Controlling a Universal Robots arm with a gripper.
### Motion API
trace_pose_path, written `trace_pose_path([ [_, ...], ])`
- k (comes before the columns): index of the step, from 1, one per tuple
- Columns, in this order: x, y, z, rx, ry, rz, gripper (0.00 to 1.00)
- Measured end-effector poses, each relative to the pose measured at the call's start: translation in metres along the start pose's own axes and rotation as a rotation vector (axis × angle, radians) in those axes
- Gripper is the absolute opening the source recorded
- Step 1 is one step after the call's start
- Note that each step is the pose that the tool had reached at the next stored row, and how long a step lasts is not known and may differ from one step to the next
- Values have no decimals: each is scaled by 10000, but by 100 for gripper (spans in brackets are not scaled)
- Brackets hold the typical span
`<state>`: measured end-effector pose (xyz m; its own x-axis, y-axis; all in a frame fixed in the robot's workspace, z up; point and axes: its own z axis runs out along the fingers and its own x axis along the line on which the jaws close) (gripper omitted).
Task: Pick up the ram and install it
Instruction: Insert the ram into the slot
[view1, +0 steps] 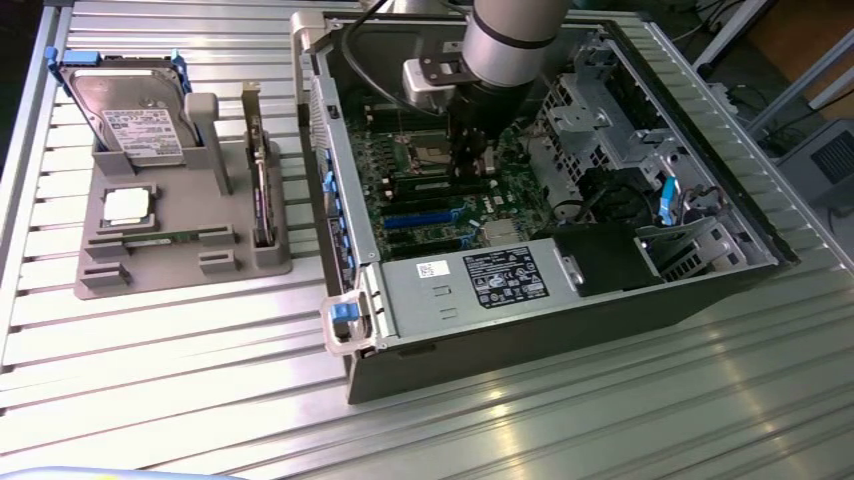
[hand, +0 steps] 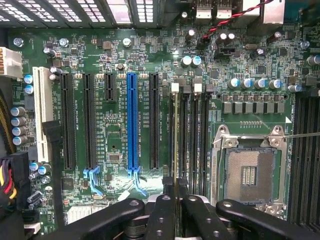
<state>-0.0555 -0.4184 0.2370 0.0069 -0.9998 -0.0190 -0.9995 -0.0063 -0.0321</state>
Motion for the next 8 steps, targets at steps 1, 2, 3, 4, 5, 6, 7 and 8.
trace_pose_path([
  [1,-3,-8,0,-1,-1,-28,12],
  [2,-15,-22,1,-1,-2,-43,12],
  [3,-25,-22,1,-1,-2,-44,12],
  [4,-32,-22,1,-1,-2,-44,12],
  [5,-40,-23,1,-1,-1,-44,12],
  [6,-41,-23,1,-1,-2,-44,12],
  [7,-41,-22,2,-1,-5,-45,12],
  [8,-42,-22,4,-1,-8,-44,12],
])
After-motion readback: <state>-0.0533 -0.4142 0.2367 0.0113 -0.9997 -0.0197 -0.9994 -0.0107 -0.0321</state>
